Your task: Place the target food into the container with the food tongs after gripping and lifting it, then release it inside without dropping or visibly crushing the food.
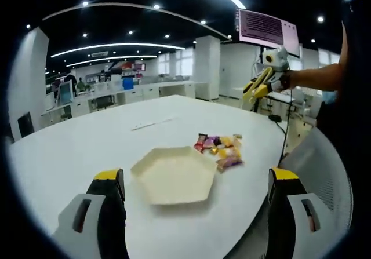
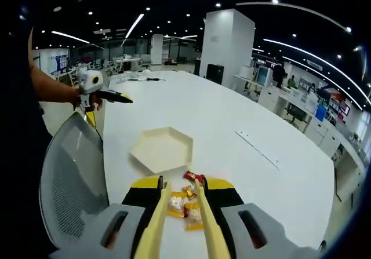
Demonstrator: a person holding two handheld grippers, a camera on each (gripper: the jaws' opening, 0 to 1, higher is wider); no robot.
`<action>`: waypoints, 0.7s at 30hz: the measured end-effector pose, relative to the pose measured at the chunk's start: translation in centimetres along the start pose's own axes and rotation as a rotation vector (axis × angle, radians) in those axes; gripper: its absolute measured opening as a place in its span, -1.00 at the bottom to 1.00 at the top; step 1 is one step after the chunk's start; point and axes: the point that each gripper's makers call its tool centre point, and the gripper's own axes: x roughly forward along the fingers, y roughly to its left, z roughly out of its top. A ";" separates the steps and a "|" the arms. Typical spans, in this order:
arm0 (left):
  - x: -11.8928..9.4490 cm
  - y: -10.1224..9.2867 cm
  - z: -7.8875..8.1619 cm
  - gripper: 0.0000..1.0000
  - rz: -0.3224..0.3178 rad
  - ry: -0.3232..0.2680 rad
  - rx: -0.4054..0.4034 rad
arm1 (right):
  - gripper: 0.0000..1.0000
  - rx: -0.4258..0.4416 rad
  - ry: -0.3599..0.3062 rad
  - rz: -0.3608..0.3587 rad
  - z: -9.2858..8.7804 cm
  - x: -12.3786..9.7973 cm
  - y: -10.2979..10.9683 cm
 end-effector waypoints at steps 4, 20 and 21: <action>-0.3 0.4 -0.7 0.99 0.033 0.005 -0.004 | -0.47 -0.004 0.014 0.010 -0.8 0.3 -0.1; 0.4 0.5 -3.0 0.99 0.037 0.020 -0.032 | -0.45 -0.010 0.054 0.009 -4.2 1.9 -1.0; 0.5 0.5 -3.2 0.99 0.036 0.022 -0.030 | -0.45 -0.009 0.057 0.008 -4.4 2.0 -1.0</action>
